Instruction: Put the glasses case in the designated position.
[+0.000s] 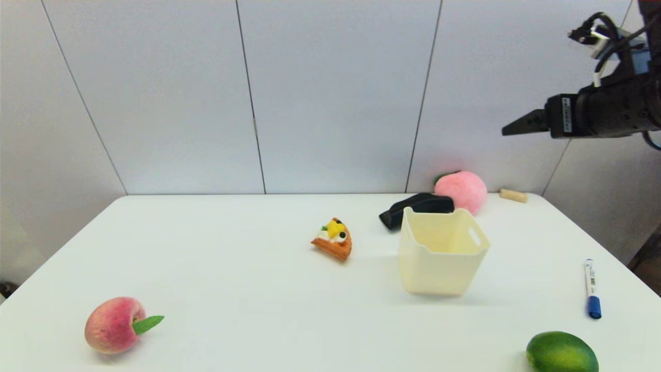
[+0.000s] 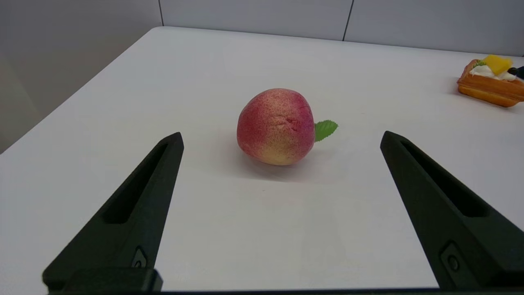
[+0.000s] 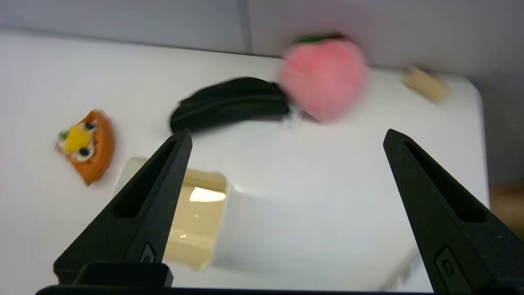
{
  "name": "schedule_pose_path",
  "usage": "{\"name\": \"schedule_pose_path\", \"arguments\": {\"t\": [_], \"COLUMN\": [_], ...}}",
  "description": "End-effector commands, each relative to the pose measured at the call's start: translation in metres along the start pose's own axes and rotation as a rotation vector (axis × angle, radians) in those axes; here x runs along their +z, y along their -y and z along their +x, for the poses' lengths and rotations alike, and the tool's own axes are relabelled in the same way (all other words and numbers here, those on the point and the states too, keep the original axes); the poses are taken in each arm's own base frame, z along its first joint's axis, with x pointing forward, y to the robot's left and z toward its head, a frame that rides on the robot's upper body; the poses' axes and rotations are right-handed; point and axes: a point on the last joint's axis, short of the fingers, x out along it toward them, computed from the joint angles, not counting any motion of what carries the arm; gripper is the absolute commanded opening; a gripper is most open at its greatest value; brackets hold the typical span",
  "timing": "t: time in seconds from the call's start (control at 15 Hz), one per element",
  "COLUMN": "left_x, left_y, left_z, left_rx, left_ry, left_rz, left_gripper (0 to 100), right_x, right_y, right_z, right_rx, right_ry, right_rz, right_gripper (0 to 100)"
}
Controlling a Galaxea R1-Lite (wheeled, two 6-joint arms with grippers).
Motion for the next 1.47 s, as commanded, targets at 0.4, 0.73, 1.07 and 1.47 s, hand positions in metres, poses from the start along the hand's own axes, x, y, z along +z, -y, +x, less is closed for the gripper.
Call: {"name": "schedule_pose_path", "arguments": {"t": [0.4,0.73,1.07,1.47], "left_x": [0.0,0.0,0.0,0.0], "left_y": [0.0,0.0,0.0,0.0], "left_z": [0.0,0.0,0.0,0.0], "left_rx": [0.0,0.001,0.001,0.001], "left_ry": [0.001,0.001,0.003,0.001], "left_rz": [-0.001,-0.001,-0.001,-0.001], "left_gripper": [100,100,100,100], "right_x": [-0.195,-0.294,-0.352,-0.358], "right_y": [0.011,0.007,0.008,0.004], "right_z": [-0.172,-0.176,-0.147,-0.136], "right_rx": [-0.364,-0.38,-0.361,-0.137], "right_ry": [0.492,0.581,0.565,0.604], "right_rz": [-0.008,0.002,-0.008,-0.101], "right_gripper": [100,100,100,100]}}
